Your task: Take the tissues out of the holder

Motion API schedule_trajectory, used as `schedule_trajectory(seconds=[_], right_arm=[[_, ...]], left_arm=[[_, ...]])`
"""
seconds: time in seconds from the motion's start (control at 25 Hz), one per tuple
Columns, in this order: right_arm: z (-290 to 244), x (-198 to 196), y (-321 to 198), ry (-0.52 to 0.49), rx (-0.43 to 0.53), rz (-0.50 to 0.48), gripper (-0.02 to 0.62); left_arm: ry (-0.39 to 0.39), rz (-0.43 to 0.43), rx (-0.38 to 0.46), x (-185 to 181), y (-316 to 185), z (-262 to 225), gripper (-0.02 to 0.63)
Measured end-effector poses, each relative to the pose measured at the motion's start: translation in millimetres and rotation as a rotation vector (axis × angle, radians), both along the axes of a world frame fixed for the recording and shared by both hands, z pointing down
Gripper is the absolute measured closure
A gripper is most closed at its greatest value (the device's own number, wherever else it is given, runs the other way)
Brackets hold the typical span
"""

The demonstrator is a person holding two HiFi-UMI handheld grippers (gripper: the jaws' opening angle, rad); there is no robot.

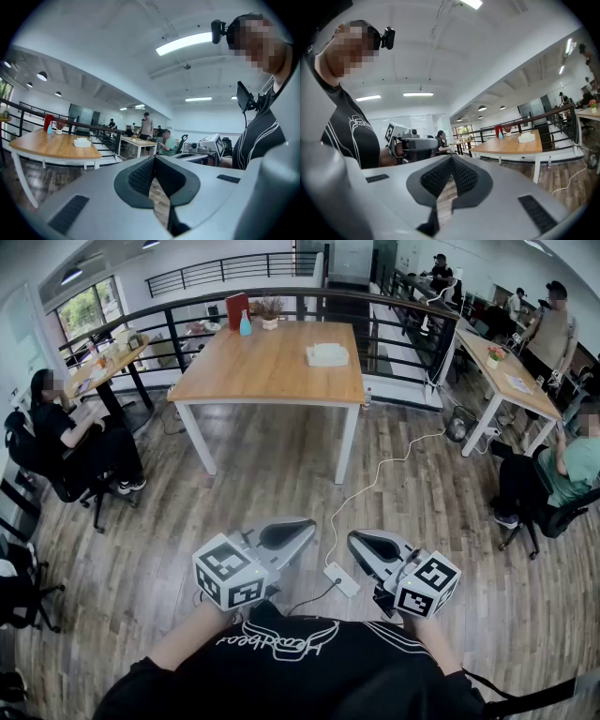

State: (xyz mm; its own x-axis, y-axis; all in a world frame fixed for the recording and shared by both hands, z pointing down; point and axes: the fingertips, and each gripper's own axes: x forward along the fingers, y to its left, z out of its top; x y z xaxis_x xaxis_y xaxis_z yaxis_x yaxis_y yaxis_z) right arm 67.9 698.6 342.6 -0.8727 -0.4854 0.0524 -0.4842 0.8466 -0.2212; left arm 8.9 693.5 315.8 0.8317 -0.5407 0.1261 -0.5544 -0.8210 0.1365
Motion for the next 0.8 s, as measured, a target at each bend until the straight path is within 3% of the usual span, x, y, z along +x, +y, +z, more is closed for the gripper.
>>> schedule_trajectory(seconds=[0.44, 0.8], right_arm=[[2.3, 4.3, 6.8, 0.008, -0.004, -0.004, 0.577], [10.4, 6.5, 3.4, -0.049, -0.057, 0.003, 0.575]], left_arm=[[-0.003, 0.006, -0.009, 9.8, 7.1, 1.9, 0.592], [0.030, -0.009, -0.054, 3.1, 0.6, 11.0, 0.592]])
